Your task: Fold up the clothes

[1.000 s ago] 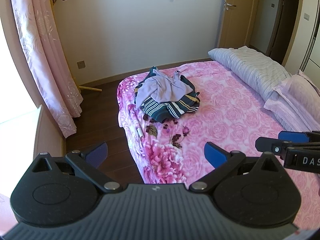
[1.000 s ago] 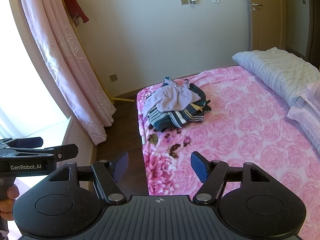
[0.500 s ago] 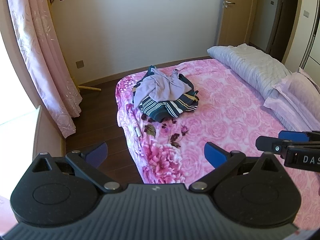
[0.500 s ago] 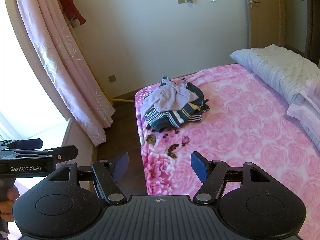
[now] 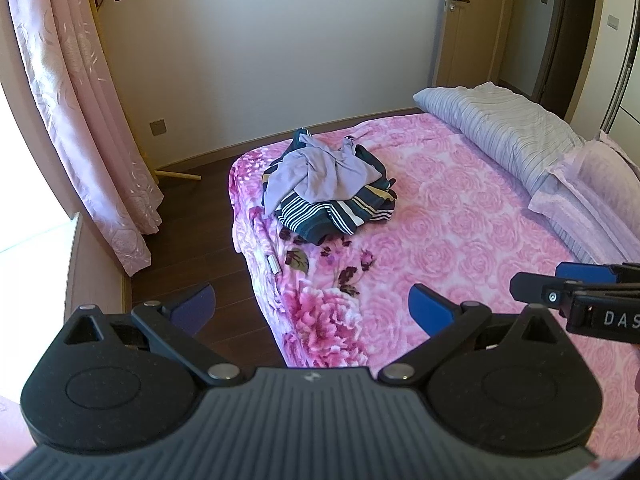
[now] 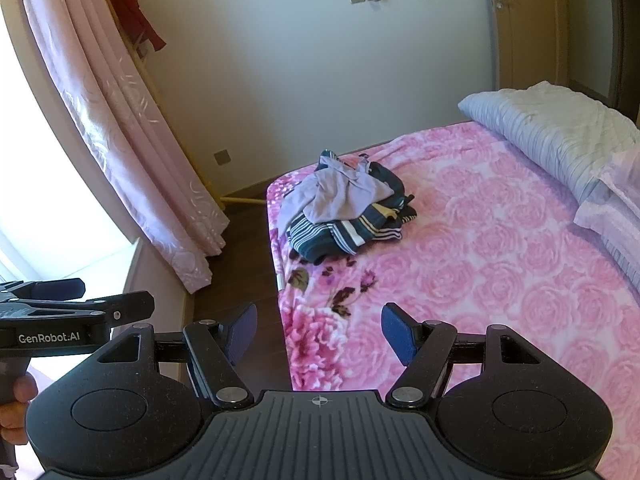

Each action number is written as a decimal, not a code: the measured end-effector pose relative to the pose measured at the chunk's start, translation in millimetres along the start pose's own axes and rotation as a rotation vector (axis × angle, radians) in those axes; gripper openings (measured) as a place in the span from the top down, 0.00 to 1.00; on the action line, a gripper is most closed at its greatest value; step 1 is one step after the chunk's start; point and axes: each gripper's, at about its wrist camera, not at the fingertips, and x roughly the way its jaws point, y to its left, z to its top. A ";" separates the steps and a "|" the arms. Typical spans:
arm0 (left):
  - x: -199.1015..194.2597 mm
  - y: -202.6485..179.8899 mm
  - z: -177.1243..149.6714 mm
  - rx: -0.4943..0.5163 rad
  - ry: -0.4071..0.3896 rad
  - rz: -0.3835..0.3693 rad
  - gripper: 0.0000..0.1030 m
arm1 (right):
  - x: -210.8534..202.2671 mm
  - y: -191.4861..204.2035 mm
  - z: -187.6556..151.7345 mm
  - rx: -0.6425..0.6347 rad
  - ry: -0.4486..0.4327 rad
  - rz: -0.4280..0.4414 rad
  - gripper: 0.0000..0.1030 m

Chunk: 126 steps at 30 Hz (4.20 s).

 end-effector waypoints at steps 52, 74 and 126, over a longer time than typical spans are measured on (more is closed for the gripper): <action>296.9 70.5 133.0 0.131 0.188 -0.095 0.06 | 256.2 -19.0 96.8 0.111 0.109 -0.057 0.49; 539.7 85.9 190.9 0.176 0.351 -0.148 0.11 | 507.9 -41.8 136.4 0.158 0.223 -0.134 0.68; 174.1 -111.2 40.9 0.607 0.213 -0.707 0.11 | -76.3 -51.1 -24.6 0.414 -0.474 -0.636 0.86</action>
